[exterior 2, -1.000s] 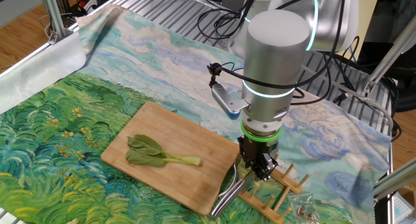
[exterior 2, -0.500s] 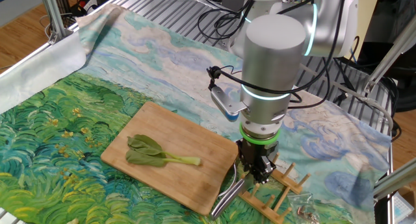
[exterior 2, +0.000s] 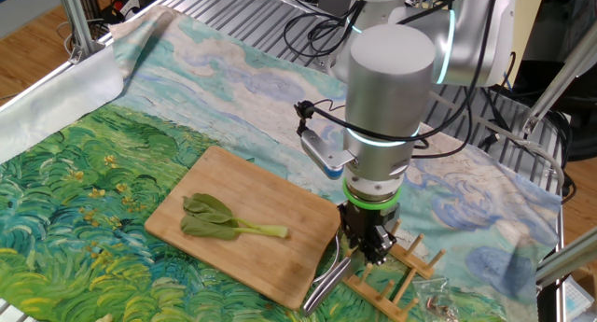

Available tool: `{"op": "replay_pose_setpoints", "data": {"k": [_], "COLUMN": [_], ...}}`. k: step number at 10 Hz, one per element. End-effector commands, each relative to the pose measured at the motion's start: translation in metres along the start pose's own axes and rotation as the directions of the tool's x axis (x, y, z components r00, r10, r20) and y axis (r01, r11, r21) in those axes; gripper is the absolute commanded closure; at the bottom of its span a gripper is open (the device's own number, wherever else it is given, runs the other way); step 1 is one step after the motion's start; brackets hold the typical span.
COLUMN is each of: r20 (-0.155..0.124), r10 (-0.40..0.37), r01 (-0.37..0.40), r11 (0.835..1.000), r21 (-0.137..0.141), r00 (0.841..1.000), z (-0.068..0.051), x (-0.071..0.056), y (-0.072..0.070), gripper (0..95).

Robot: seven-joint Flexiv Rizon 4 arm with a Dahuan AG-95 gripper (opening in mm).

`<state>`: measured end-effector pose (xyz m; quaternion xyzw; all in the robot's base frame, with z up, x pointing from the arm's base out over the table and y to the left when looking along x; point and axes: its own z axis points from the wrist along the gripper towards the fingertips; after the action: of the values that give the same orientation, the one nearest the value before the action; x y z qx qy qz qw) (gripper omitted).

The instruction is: Chop the pakchoi

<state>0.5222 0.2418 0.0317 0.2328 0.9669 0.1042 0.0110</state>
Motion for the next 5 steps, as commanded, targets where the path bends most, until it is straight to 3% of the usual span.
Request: {"op": "replay_pose_setpoints", "data": {"k": [1, 2, 3, 5], "r20": [-0.002, -0.002, -0.002, 0.007], "r10": [0.000, 0.000, -0.002, -0.004], "r01": [0.000, 0.000, 0.002, 0.004], "r11": [1.000, 1.000, 1.000, 1.000], "r21": [0.000, 0.000, -0.001, -0.004], "r00": [1.000, 1.000, 1.000, 1.000], "z": [-0.0015, -0.0016, -0.0005, 0.0044], "x": [0.0015, 0.0024, 0.0031, 0.0023], "y": [0.0007, 0.0014, 0.0017, 0.0015], "gripper": [57.0, 57.0, 76.0, 76.0]}}
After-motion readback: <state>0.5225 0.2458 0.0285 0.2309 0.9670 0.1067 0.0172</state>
